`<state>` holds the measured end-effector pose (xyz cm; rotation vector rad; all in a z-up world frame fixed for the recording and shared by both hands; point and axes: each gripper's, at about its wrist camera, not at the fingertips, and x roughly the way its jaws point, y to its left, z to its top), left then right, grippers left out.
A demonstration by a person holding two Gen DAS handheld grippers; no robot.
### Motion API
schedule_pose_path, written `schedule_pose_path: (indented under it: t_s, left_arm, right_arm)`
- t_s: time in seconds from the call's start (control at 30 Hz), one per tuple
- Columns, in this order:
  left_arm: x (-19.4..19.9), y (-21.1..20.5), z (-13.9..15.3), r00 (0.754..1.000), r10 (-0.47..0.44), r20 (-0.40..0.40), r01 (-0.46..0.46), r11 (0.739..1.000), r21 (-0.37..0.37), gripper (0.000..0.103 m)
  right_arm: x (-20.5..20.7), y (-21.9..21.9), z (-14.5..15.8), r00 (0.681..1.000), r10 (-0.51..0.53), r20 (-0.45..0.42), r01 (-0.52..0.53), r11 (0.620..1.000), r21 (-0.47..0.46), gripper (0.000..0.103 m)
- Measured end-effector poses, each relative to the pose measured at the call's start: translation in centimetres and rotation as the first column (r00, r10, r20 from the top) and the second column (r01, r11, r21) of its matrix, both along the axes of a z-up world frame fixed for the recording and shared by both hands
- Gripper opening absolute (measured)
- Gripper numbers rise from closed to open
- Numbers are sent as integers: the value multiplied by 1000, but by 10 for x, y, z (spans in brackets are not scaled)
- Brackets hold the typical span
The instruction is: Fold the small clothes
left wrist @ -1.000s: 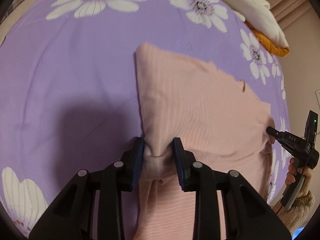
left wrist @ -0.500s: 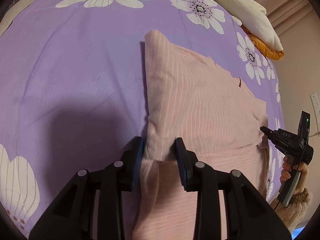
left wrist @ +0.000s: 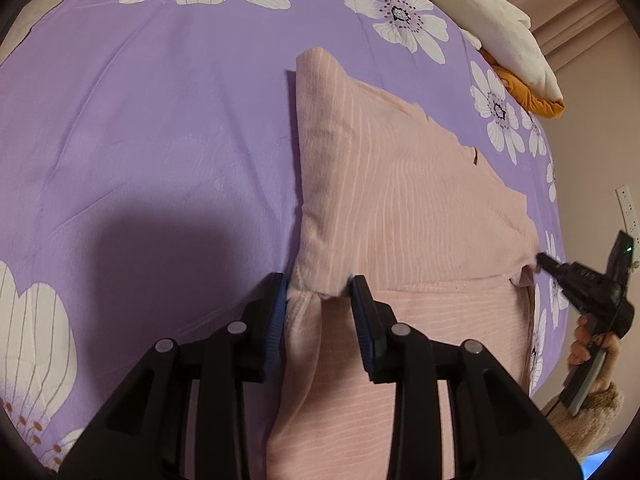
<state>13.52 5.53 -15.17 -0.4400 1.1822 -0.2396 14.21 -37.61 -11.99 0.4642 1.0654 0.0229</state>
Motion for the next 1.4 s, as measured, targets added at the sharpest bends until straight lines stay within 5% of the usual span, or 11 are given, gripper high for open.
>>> schedule_pose_path:
  t_s: [0.1, 0.23, 0.43, 0.5, 0.57, 1.13, 1.4]
  left_arm:
    - [-1, 0, 0, 1000, 11, -6, -11, 1000, 1, 33]
    - [-4, -3, 0, 1000, 9, 4, -9, 1000, 24, 33]
    - [-9, -7, 0, 1000, -8, 27, 6, 998, 70, 32]
    - [-10, -8, -1, 999, -10, 36, 7, 997, 74, 32]
    - [-11, -7, -1, 999, -11, 42, 8, 997, 75, 32]
    - [-22, -2, -2, 999, -22, 44, 20, 999, 36, 32]
    - [-32, 4, -2, 1000, -1, 14, 1, 1000, -27, 32]
  right_arm:
    - [3, 0, 6, 1000, -28, 10, 29, 994, -109, 2]
    - [6, -1, -9, 1000, -4, -31, 4, 1000, -2, 2]
    - [6, 18, 0, 999, 42, 17, -42, 999, -9, 5]
    - [12, 27, -3, 998, 64, 9, -64, 998, -25, 14]
    - [19, 33, -14, 998, 56, -27, -57, 997, -45, 43]
    - [14, 75, -39, 995, 89, 38, -71, 936, -344, 45]
    - [12, 74, -40, 995, 80, 64, -54, 939, -340, 46]
